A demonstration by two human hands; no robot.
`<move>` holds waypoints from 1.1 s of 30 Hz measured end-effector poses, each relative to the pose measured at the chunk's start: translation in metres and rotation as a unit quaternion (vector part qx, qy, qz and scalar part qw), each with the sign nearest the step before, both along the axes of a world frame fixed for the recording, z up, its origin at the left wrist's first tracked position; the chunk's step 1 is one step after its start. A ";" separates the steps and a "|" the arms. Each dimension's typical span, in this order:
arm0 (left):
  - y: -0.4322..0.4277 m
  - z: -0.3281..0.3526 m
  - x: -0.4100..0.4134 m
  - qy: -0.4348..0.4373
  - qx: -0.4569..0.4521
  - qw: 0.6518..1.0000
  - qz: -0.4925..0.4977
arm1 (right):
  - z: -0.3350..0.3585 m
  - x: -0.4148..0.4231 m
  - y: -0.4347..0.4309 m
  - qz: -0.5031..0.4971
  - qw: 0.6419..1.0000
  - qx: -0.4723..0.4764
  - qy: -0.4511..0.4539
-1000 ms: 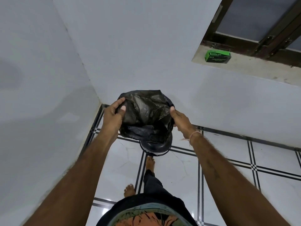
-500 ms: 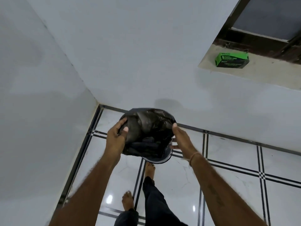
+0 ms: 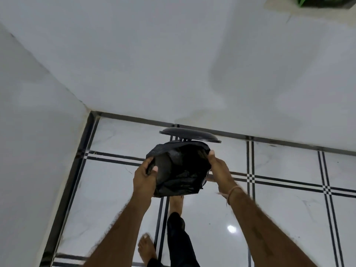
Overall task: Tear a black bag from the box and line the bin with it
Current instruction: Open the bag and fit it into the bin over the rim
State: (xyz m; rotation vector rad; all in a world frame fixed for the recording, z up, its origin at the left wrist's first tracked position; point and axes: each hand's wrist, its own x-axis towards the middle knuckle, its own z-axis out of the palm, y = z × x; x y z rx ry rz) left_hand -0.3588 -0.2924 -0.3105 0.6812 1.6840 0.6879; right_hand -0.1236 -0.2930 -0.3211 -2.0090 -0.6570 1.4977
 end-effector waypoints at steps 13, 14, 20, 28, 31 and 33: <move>0.035 -0.176 0.013 -0.011 -0.003 0.997 -0.077 | -0.166 0.034 0.024 -0.198 0.979 0.007 0.045; 0.039 -0.186 0.013 -0.004 -0.004 0.996 -0.085 | -0.174 0.036 0.026 -0.191 0.981 0.010 0.040; 0.059 -0.228 0.002 0.120 0.024 0.977 -0.172 | -0.207 0.040 0.027 -0.118 0.991 0.048 -0.050; 0.073 -0.243 0.003 0.001 0.018 1.000 -0.021 | -0.219 0.035 0.024 -0.172 0.974 0.049 0.139; 0.076 -0.245 0.010 -0.013 0.001 0.997 0.075 | -0.220 0.030 0.023 -0.196 0.967 0.078 0.141; 0.080 -0.249 0.014 0.085 -0.012 0.995 0.053 | -0.222 0.026 0.023 -0.209 0.965 0.111 0.113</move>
